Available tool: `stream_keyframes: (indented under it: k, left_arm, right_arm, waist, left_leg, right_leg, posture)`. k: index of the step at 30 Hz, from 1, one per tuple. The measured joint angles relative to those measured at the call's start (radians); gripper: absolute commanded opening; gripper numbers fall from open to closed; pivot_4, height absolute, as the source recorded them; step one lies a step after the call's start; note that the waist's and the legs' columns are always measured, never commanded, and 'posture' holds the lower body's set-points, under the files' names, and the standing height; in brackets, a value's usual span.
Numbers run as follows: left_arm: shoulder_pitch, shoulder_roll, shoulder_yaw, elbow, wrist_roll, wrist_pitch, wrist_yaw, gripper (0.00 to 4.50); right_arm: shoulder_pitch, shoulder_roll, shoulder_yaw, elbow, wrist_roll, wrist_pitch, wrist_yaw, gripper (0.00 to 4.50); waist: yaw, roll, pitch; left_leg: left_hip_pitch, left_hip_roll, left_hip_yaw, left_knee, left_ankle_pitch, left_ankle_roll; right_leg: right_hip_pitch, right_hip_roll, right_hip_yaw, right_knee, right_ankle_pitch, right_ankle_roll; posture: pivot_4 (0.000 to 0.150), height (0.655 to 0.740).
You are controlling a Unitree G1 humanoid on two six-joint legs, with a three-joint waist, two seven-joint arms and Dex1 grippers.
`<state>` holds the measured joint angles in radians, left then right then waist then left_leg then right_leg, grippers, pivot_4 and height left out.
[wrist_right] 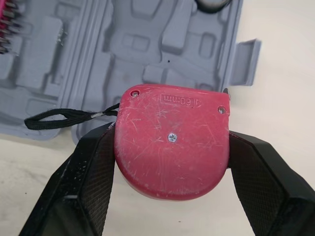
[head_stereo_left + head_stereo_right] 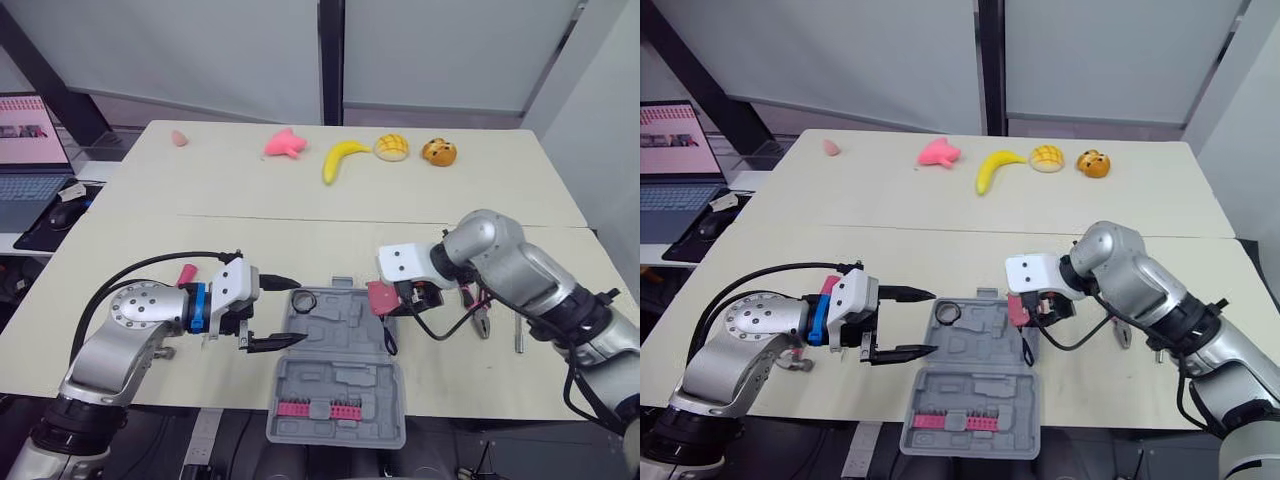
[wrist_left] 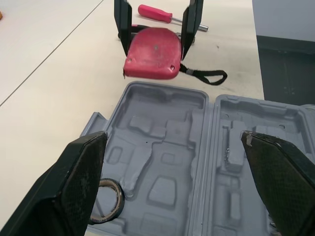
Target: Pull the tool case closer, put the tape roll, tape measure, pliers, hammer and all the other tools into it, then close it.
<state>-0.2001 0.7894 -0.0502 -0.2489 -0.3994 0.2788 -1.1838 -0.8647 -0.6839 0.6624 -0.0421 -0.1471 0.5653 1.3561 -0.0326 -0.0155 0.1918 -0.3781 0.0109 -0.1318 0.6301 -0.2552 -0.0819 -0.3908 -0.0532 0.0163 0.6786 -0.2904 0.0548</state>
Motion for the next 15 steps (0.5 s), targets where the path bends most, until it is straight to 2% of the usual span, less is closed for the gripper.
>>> stream_keyframes:
  k: [15]
  left_arm:
    - [0.055,-0.009,-0.025,-0.042,0.023,-0.005,0.017,4.5]
  right_arm:
    - [-0.009,0.147,0.063,0.238,-0.11,-0.087,-0.062,3.12]
  waist:
    - [-0.012,0.0,0.0]
  left_leg:
    - [-0.003,0.0,0.0,0.0,0.0,0.0]
  right_leg:
    - [-0.004,0.0,0.0,0.002,0.0,0.0]
  posture:
    - [0.15,0.7369]
